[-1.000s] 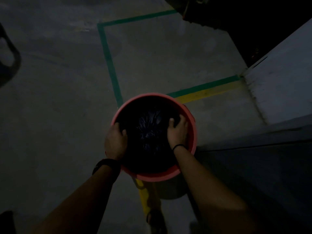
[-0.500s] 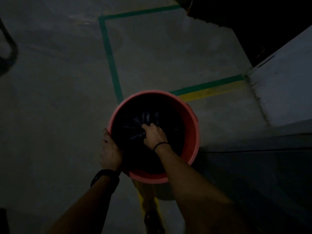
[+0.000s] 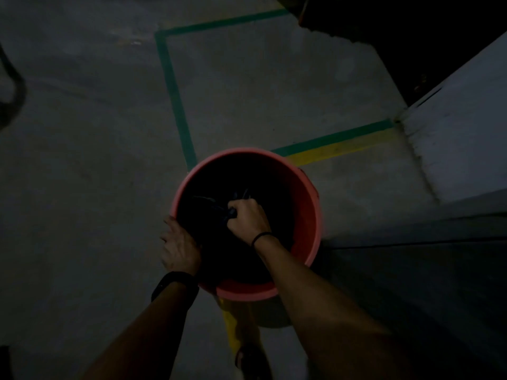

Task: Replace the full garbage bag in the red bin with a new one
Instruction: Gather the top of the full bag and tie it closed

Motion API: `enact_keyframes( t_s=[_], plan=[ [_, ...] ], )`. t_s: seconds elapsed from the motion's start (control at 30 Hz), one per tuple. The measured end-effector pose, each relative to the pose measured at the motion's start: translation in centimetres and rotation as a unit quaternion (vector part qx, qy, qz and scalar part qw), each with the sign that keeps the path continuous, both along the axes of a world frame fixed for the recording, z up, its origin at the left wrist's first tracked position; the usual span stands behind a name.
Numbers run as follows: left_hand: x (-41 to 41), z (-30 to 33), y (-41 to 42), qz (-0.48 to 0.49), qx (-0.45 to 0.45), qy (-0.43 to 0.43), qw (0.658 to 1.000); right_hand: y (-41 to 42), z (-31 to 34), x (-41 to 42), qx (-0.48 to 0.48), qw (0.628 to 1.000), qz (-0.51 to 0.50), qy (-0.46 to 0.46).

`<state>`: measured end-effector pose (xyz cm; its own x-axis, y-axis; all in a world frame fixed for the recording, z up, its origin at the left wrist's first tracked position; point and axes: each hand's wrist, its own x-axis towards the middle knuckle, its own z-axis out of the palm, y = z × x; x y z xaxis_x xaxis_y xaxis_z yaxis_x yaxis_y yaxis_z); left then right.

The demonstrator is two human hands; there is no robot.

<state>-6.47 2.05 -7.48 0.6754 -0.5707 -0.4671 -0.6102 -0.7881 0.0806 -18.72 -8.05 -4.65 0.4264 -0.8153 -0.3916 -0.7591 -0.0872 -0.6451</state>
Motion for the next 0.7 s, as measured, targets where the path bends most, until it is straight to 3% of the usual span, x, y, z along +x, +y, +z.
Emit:
enact_keyframes(
  t_s=[0.13, 0.33, 0.7],
  plan=[
    [0.2, 0.1, -0.1, -0.027, 0.001, -0.01, 1.0, 0.5, 0.2, -0.2, 0.098, 0.981, -0.127, -0.106],
    [0.1, -0.2, -0.6, -0.055, -0.018, 0.002, 0.998, 0.7, -1.0, -2.0, 0.208, 0.938, -0.249, -0.124],
    [1.1, -0.3, 0.2, -0.069, 0.011, -0.011, 0.997, 2.1, -0.7, -0.2, 0.011, 0.998, 0.02, -0.056]
  ],
)
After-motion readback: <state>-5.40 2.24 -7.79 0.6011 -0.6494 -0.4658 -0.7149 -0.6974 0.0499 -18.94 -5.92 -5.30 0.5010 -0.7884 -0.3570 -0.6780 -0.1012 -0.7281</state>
